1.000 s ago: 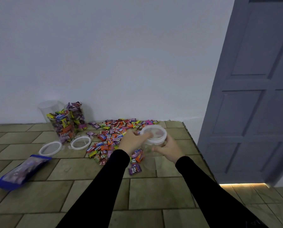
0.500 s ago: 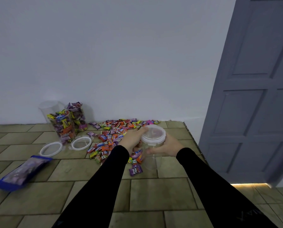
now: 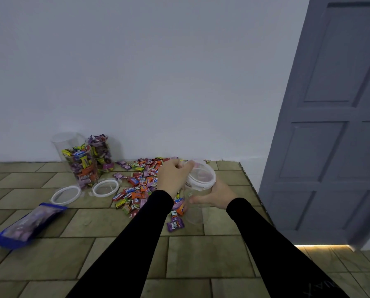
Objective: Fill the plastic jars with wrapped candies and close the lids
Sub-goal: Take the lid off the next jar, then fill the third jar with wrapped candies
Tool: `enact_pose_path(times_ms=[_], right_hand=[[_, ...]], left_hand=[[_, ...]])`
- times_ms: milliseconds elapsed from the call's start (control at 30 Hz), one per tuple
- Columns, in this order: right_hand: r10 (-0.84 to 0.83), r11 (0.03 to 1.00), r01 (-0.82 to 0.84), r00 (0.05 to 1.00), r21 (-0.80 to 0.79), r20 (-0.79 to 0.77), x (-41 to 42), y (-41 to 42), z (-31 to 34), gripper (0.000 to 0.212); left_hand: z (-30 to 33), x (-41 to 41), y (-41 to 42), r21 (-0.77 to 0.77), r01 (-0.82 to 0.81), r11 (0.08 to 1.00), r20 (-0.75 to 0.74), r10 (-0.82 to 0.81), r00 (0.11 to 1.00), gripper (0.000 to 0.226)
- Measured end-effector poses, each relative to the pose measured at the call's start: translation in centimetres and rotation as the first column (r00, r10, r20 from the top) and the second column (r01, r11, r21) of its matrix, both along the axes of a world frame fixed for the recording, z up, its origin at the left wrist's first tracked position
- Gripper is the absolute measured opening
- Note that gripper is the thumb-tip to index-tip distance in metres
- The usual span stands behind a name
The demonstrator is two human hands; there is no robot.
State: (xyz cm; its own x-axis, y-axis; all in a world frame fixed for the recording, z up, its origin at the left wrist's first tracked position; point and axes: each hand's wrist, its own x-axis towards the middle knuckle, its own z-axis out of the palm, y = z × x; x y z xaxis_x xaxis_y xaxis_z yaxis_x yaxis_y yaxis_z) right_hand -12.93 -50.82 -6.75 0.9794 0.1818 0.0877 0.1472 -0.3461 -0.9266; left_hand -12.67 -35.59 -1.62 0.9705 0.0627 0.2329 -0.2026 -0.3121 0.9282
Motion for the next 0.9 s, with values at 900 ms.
enact_pose_path(times_ms=[900], right_hand=[[-0.283,0.959,0.282,0.957,0.019,0.061,-2.7,2.6,-0.3,0.080]], left_hand=[[-7.9,-4.2,5.8,0.910,0.313,0.272,-0.384,0.265,0.884,0.030]])
